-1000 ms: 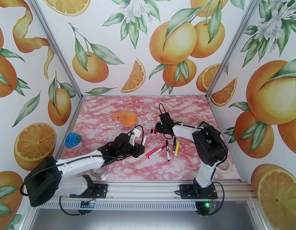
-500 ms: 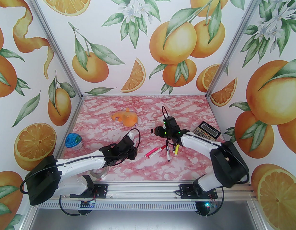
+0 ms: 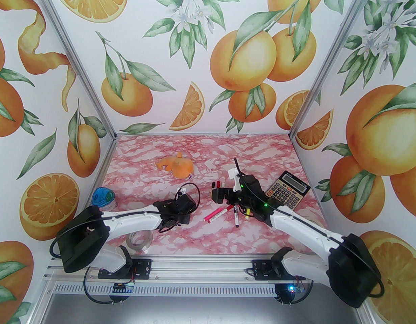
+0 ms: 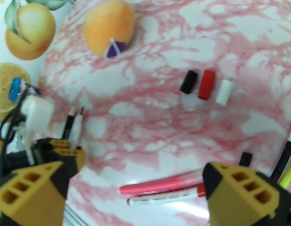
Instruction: Open the pen caps
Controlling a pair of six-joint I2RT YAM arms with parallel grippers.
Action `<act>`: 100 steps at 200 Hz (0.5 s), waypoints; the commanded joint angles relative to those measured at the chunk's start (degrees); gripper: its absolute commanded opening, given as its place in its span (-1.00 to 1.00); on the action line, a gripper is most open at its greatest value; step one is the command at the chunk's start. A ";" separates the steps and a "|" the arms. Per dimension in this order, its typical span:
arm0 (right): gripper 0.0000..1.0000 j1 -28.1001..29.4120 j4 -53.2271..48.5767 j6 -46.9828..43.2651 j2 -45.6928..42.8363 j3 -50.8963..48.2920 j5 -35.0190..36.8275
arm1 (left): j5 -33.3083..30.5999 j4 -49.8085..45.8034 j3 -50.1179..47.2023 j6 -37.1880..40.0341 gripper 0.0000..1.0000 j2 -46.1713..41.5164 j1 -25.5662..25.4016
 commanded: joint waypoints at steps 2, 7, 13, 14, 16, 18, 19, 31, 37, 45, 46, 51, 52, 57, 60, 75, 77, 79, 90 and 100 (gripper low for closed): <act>0.99 0.76 -0.19 0.85 -1.45 -1.61 -1.36 | -2.55 -2.09 2.84 -0.08 -0.97 1.81 0.45; 0.99 0.80 -0.12 0.94 -1.68 -1.80 -1.07 | -2.83 -2.42 3.02 -0.47 -0.97 2.14 0.56; 1.00 0.79 -0.25 1.13 -1.76 -1.99 -0.72 | -2.97 -2.61 3.14 -0.60 -0.97 2.41 0.51; 1.00 0.76 -0.26 1.13 -1.77 -2.01 -0.70 | -2.97 -2.61 3.18 -0.62 -0.97 2.44 0.55; 0.99 0.74 -0.27 1.17 -1.77 -2.02 -0.58 | -2.98 -2.61 3.14 -0.63 -0.97 2.53 0.64; 0.99 0.82 -0.41 1.13 -1.84 -2.09 -0.46 | -2.98 -2.63 3.27 -0.68 -0.97 2.61 0.67; 0.99 0.82 -0.47 1.13 -1.85 -2.10 -0.40 | -2.98 -2.67 3.29 -0.70 -0.97 2.63 0.63; 0.99 0.85 -0.74 1.30 -1.96 -2.19 -0.01 | -3.15 -2.96 3.34 -1.11 -0.95 2.82 0.65; 0.99 0.91 -0.72 1.39 -2.02 -2.28 0.09 | -3.28 -2.96 3.42 -1.20 -0.94 2.90 0.63; 0.99 0.85 -0.59 1.48 -2.11 -2.37 0.11 | -3.58 -3.19 3.49 -1.43 -0.90 2.91 0.62; 0.99 0.88 -0.56 1.52 -2.16 -2.37 0.11 | -3.67 -3.25 3.49 -1.43 -0.90 2.91 0.61; 0.99 0.84 -0.54 1.58 -2.14 -2.46 0.11 | -4.04 -3.50 3.64 -1.52 -0.89 2.99 0.66; 0.99 0.83 -0.54 1.57 -2.13 -2.46 0.15 | -4.04 -3.58 3.65 -1.52 -0.89 3.04 0.67; 0.99 0.83 -0.54 1.64 -2.16 -2.46 0.19 | -4.35 -3.87 3.66 -1.65 -0.88 3.15 0.65; 0.99 0.83 -0.54 1.68 -2.05 -2.46 0.20 | -4.50 -4.04 3.66 -1.63 -0.88 3.21 0.67; 0.99 0.88 -0.63 1.65 -1.90 -2.33 0.35 | -4.74 -4.41 3.79 -1.65 -0.88 3.56 0.65; 0.99 0.86 -0.63 1.65 -1.93 -2.30 0.37 | -4.74 -4.42 3.78 -1.61 -0.88 3.60 0.65; 0.99 0.87 -0.65 1.65 -1.81 -2.27 0.37 | -4.69 -4.45 3.75 -1.72 -0.88 3.65 0.62; 0.99 0.84 -0.54 1.73 -1.64 -2.29 0.46 | -4.49 -4.20 3.83 -1.69 -0.89 4.00 0.68; 0.99 0.87 -0.58 1.82 -1.44 -2.29 0.53 | -4.39 -4.25 3.98 -1.71 -0.89 4.37 0.67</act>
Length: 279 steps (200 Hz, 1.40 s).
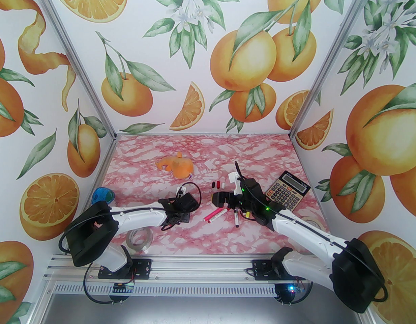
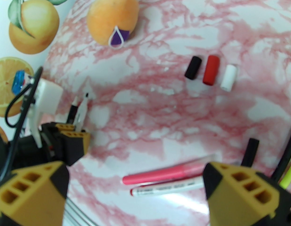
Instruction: Open the pen caps
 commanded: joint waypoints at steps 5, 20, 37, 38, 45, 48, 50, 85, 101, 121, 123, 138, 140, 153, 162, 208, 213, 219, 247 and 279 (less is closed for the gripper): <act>0.99 0.43 -0.12 0.86 -0.45 -0.39 0.74 | -1.27 -1.04 2.05 -1.23 -0.89 1.31 0.19; 0.99 0.42 -0.03 0.86 -0.29 -0.38 0.82 | -1.26 -1.10 2.17 -1.23 -0.90 1.82 0.09; 0.99 0.39 -0.59 0.82 -0.19 -0.17 1.27 | -1.32 -1.19 2.33 -1.30 -0.90 2.18 0.17; 0.99 0.42 -0.62 0.81 -0.19 -0.15 1.27 | -1.33 -1.18 2.33 -1.27 -0.90 2.19 0.20; 0.99 0.40 -0.89 0.73 0.06 -0.04 1.32 | -1.42 -1.35 2.41 -1.23 -0.89 2.35 0.24; 0.99 0.43 -0.98 0.79 0.08 0.01 1.31 | -1.43 -1.42 2.44 -1.23 -0.88 2.42 0.22; 0.99 0.42 -1.00 0.77 0.10 0.02 1.28 | -1.43 -1.48 2.42 -1.23 -0.88 2.45 0.25; 0.99 0.40 -0.92 0.73 -0.01 -0.27 1.45 | -1.73 -1.94 2.42 -1.10 -0.81 2.81 0.15; 1.00 0.37 -0.83 0.82 -0.24 -0.39 1.52 | -2.09 -2.30 2.42 -1.15 -0.77 3.01 -0.05; 0.99 0.43 -0.83 1.02 -0.24 -0.47 1.62 | -2.49 -2.58 2.18 -1.37 -0.71 2.99 -0.25; 0.99 0.40 -0.83 1.05 -0.25 -0.52 1.62 | -2.55 -2.58 2.18 -1.40 -0.71 2.99 -0.26; 0.99 0.37 -0.65 1.11 -0.12 -0.57 1.54 | -2.83 -2.85 2.09 -1.57 -0.68 2.90 -0.38; 0.99 0.38 -0.65 1.09 -0.04 -0.63 1.54 | -2.84 -2.91 2.14 -1.58 -0.67 2.90 -0.42; 0.99 0.37 -0.52 1.24 -0.08 -0.74 1.52 | -2.93 -3.20 1.98 -1.76 -0.65 2.90 -0.56; 0.99 0.43 -0.45 1.34 -0.04 -0.82 1.46 | -3.01 -3.44 2.01 -1.93 -0.63 2.82 -0.64; 0.99 0.36 -0.21 1.88 -0.64 -1.26 1.60 | -2.93 -3.20 1.34 -2.90 -0.46 1.46 -0.89; 0.99 0.36 -0.16 1.98 -0.78 -1.27 1.63 | -2.93 -3.20 1.31 -3.00 -0.45 1.20 -0.96; 0.99 0.43 -0.12 1.94 -0.85 -1.27 1.58 | -2.98 -3.29 1.20 -3.13 -0.43 0.94 -0.84; 0.99 0.43 -0.03 2.05 -0.88 -1.27 1.54 | -3.01 -3.64 1.34 -3.17 -0.42 -0.22 -0.98; 0.99 0.43 -0.04 2.23 -0.89 -1.18 1.36 | -3.53 -5.08 2.11 -3.25 -0.41 -2.32 -1.45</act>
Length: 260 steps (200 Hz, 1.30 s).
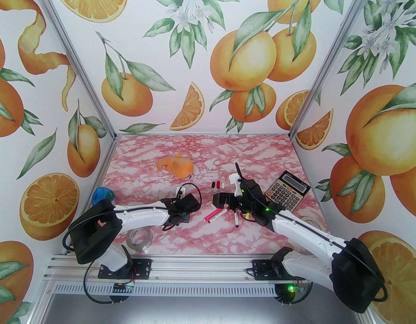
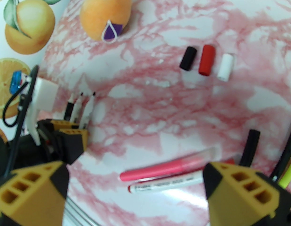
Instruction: Open the pen caps
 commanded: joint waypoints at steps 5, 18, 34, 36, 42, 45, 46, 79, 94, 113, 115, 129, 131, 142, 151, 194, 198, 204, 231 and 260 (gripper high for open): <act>0.99 0.41 0.54 0.68 -1.02 -0.36 1.27 | -1.23 -2.50 1.08 -1.06 -0.41 -3.67 -0.60; 0.99 0.42 0.55 0.71 -1.18 -0.44 1.27 | -1.75 -3.19 1.64 -0.71 -0.38 -5.34 -1.02; 1.00 0.43 0.46 0.76 -1.56 -0.43 1.27 | -1.78 -3.26 2.21 0.33 -0.35 -7.71 -1.16; 1.00 0.38 0.45 0.80 -1.61 -0.43 1.27 | -1.78 -3.16 2.24 0.46 -0.35 -8.00 -1.24; 0.99 0.40 0.38 0.80 -1.76 -0.48 1.27 | -1.58 -2.81 2.25 1.14 -0.35 -8.94 -1.18; 0.99 0.41 0.36 0.79 -1.82 -0.44 1.27 | -1.27 -2.35 2.25 1.79 -0.35 -9.44 -1.18; 0.99 0.43 0.36 0.77 -1.84 -0.44 1.27 | -1.17 -2.08 2.20 2.04 -0.35 -9.60 -1.18; 0.99 0.38 0.21 1.04 -3.71 -0.92 2.17 | 6.90 5.80 0.57 11.91 -0.36 -12.52 1.00; 0.98 0.37 -0.74 1.16 -4.93 -0.97 3.28 | 19.91 12.61 -1.18 17.95 -0.31 -12.96 4.13; 0.98 0.38 -2.80 1.29 -6.93 -1.21 5.49 | 27.75 13.38 0.40 23.52 -0.30 -11.70 5.67; 0.98 0.36 -2.98 1.33 -7.15 -1.29 5.91 | 28.13 13.26 0.64 24.15 -0.30 -11.60 5.66; 0.98 0.38 -4.16 1.77 -9.47 -2.15 8.52 | 30.26 13.21 2.17 26.97 -0.29 -10.41 5.79; 0.98 0.39 -4.42 1.85 -9.85 -2.25 8.82 | 30.73 13.33 2.34 27.34 -0.29 -10.22 5.78; 0.98 0.41 -5.84 2.24 -11.54 -2.69 10.55 | 32.98 14.49 3.25 28.95 -0.29 -8.78 5.82; 0.98 0.36 -6.97 2.63 -12.75 -2.84 11.36 | 34.86 15.21 4.29 30.13 -0.28 -7.02 5.84; 0.97 0.39 -12.17 3.10 -16.69 -3.28 13.44 | 37.71 14.74 11.39 34.42 -0.27 3.15 4.95; 0.97 0.40 -12.56 3.05 -16.98 -3.32 13.63 | 37.85 14.25 12.28 34.87 -0.27 4.19 4.72; 0.97 0.43 -13.10 3.09 -17.23 -3.41 13.93 | 37.98 13.39 13.76 35.55 -0.26 5.77 4.20; 0.96 0.39 -14.70 3.14 -18.90 -3.77 14.88 | 36.60 9.27 19.76 38.17 -0.25 12.19 1.58; 0.96 0.31 -15.45 2.96 -19.35 -3.86 14.98 | 35.13 7.89 23.38 38.92 -0.25 16.33 0.46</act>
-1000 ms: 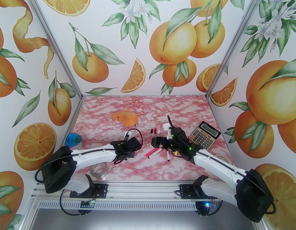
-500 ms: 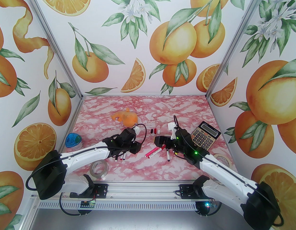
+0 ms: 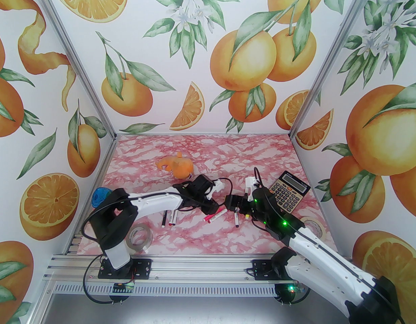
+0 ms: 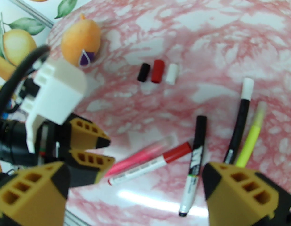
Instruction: Open the pen caps
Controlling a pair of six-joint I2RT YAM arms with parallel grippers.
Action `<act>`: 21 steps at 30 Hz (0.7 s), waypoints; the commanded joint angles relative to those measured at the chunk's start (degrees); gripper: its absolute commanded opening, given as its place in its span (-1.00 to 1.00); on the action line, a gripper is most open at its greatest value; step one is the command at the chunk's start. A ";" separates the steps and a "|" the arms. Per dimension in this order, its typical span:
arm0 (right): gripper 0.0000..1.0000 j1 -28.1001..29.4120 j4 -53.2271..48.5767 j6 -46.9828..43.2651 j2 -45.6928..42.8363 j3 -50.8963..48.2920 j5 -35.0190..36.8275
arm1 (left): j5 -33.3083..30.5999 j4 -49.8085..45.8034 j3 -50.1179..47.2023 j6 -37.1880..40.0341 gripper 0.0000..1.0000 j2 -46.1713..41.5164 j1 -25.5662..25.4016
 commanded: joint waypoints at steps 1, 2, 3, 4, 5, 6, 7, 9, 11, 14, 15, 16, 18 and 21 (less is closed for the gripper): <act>0.96 0.33 -2.06 0.38 -0.80 -0.72 1.80 | -0.56 -2.92 3.76 2.80 -0.25 2.78 -0.92; 0.96 0.28 -2.15 0.30 -0.83 -0.78 1.80 | -1.20 -3.14 4.38 2.96 -0.25 3.34 -1.23; 0.96 0.31 -2.15 0.29 -0.75 -0.81 1.80 | -1.93 -3.26 4.75 2.99 -0.26 3.65 -1.29; 0.96 0.35 -2.15 0.26 -0.76 -0.80 1.74 | -2.59 -3.48 5.08 3.08 -0.26 3.98 -1.49; 0.96 0.29 -2.15 0.21 -0.67 -0.83 1.77 | -3.16 -3.72 5.47 3.08 -0.27 4.35 -1.49; 0.96 0.35 -2.15 0.25 -0.63 -0.84 1.80 | -3.50 -3.84 5.76 3.08 -0.28 4.57 -1.58; 0.96 0.34 -2.15 0.20 -0.60 -0.76 1.71 | -3.51 -4.08 6.03 3.16 -0.29 4.92 -1.63; 0.96 0.28 -2.15 0.08 -0.49 -0.79 1.80 | -3.66 -4.83 6.72 3.42 -0.30 5.81 -1.62; 0.96 0.33 -2.18 -0.06 -0.33 -0.71 1.89 | -3.14 -5.60 7.45 3.84 -0.31 6.70 -1.80; 0.96 0.29 -2.15 -0.06 -0.23 -0.77 1.89 | -1.42 -6.76 8.34 4.38 -0.31 7.79 -1.86; 0.96 0.28 -2.09 -0.03 -0.18 -0.75 1.88 | -0.97 -7.27 8.78 4.55 -0.31 8.22 -1.85; 0.96 0.32 -2.08 -0.02 -0.13 -0.80 1.89 | -0.69 -7.57 9.00 4.70 -0.31 8.53 -1.87; 0.96 0.35 -1.89 -0.06 0.19 -0.80 1.81 | -0.67 -8.61 9.82 5.18 -0.32 9.53 -1.89; 0.96 0.30 -1.86 -0.06 0.23 -0.87 1.80 | -0.72 -9.53 10.46 5.45 -0.32 10.45 -1.87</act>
